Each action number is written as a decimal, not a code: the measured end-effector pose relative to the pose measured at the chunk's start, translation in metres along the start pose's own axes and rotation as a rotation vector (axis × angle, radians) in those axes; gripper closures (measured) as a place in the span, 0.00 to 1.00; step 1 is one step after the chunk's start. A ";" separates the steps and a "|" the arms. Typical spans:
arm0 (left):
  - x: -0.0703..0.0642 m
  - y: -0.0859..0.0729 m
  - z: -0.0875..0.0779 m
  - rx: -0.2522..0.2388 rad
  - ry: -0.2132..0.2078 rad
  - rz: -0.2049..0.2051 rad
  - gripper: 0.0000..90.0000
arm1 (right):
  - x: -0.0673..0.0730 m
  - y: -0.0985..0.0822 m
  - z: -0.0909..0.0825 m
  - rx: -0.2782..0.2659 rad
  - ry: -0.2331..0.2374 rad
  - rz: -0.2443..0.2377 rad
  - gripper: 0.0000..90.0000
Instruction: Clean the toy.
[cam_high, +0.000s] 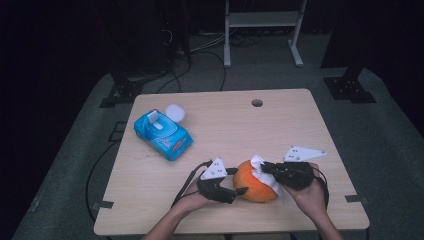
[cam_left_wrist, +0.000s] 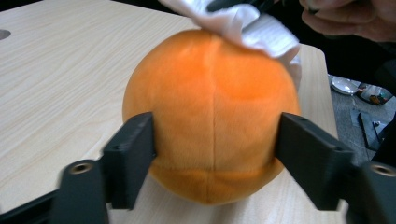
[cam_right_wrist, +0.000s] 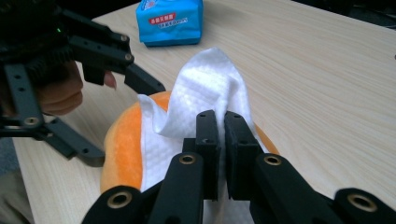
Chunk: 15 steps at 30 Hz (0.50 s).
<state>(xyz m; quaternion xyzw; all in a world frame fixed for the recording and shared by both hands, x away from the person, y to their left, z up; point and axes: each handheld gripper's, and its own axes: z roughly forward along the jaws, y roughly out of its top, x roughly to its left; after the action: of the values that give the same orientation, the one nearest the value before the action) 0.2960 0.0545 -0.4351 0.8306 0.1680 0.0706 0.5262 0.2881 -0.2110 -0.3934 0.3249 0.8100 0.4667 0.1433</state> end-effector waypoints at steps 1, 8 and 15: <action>-0.001 0.001 0.000 -0.009 0.000 -0.003 0.28 | 0.002 0.000 0.002 0.004 -0.002 -0.009 0.94; -0.002 -0.001 0.001 -0.002 -0.001 0.006 0.36 | 0.023 0.008 0.008 0.016 -0.001 -0.058 0.94; -0.005 -0.002 0.000 0.020 -0.008 0.067 0.36 | 0.044 0.013 0.021 0.019 0.062 -0.128 0.94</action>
<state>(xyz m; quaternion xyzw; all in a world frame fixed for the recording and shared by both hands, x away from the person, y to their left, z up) 0.2908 0.0532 -0.4367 0.8413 0.1388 0.0829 0.5158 0.2718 -0.1632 -0.3899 0.2589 0.8375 0.4589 0.1447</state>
